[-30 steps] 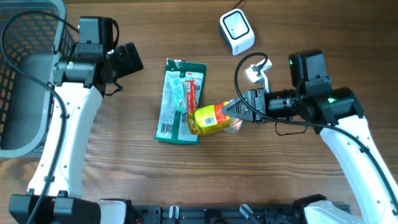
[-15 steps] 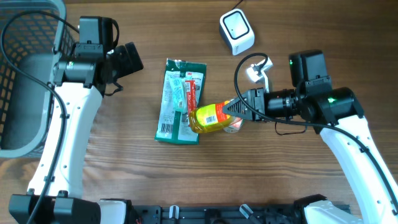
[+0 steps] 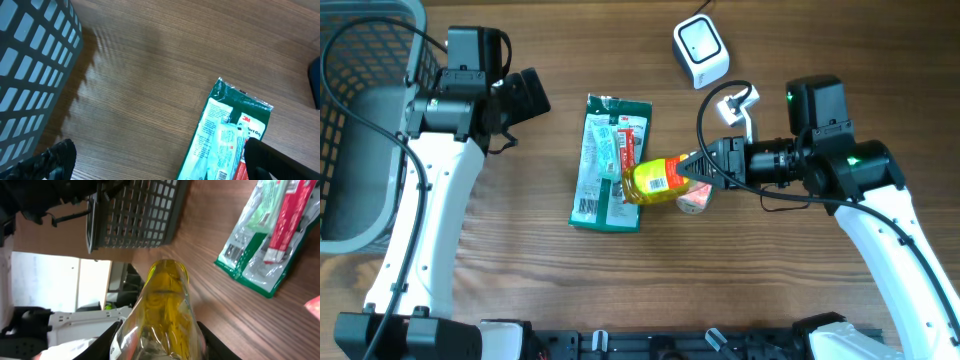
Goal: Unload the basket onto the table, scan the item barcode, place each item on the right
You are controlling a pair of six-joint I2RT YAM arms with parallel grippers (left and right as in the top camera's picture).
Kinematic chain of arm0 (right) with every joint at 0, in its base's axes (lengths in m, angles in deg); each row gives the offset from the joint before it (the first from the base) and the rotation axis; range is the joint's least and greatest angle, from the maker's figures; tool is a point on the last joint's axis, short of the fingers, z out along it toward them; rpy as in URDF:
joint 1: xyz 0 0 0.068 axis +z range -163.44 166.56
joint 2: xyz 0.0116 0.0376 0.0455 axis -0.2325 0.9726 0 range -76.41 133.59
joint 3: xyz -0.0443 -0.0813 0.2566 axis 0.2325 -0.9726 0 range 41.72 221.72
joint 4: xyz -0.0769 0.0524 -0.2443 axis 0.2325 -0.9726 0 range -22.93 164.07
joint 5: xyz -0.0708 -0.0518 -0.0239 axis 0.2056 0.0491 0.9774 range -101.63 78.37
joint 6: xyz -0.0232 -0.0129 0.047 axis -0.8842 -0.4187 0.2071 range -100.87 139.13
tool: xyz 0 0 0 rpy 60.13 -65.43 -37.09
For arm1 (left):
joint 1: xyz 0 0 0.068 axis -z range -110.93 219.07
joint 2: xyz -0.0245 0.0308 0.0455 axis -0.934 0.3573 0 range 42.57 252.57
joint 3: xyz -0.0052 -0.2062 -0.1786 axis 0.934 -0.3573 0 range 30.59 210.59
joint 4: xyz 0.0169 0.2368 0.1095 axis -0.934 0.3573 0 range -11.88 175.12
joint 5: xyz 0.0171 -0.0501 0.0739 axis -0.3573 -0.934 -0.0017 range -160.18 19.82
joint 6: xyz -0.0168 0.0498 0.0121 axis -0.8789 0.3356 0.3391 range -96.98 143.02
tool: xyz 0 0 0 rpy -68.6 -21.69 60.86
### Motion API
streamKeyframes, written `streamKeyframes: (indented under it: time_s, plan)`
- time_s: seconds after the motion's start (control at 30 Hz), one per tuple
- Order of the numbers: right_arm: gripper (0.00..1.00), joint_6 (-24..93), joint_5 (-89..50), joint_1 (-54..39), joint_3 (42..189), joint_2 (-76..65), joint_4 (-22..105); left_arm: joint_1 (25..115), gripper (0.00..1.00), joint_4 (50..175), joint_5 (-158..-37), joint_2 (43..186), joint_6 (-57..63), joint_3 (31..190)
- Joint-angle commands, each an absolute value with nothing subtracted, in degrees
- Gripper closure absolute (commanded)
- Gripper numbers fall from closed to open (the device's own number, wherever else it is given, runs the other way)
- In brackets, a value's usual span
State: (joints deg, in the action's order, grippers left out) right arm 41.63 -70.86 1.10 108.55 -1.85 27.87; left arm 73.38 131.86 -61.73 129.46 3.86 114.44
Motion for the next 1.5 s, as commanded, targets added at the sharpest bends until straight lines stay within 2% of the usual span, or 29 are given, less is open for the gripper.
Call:
streamKeyframes:
  time_s: [0.0, 0.27, 0.37, 0.63, 0.73, 1.13, 1.47]
  plan:
    - [0.96, 41.8, -66.5, 1.4, 108.4, -2.4, 28.2, 73.1, 0.0, 131.7, -62.2, 129.6, 4.6, 114.9]
    - [0.96, 41.8, -60.7, 1.1, 109.2, -2.4, 32.0, 73.1, 0.0, 131.7, -62.2, 129.6, 4.6, 114.9]
    - [0.95, 41.6, -58.9, -0.3, 115.7, -1.1, 30.6, 73.1, 0.0, 131.7, -62.2, 129.6, 4.6, 114.9]
    - [0.95, 33.2, -39.8, -0.8, 149.4, 13.7, 7.6, 73.1, 0.0, 131.7, -62.2, 129.6, 4.6, 114.9]
    - [0.96, 32.6, -31.0, -0.8, 157.6, 19.7, 4.9, 73.1, 0.0, 131.7, -62.2, 129.6, 4.6, 114.9]
    - [0.95, 20.0, -4.0, 3.3, 158.4, 32.6, 23.9, 73.1, 0.0, 131.7, -62.2, 129.6, 4.6, 114.9]
    - [0.95, -5.5, 21.7, 12.9, 158.3, 40.9, 38.3, 73.1, 0.0, 131.7, -62.2, 129.6, 4.6, 114.9]
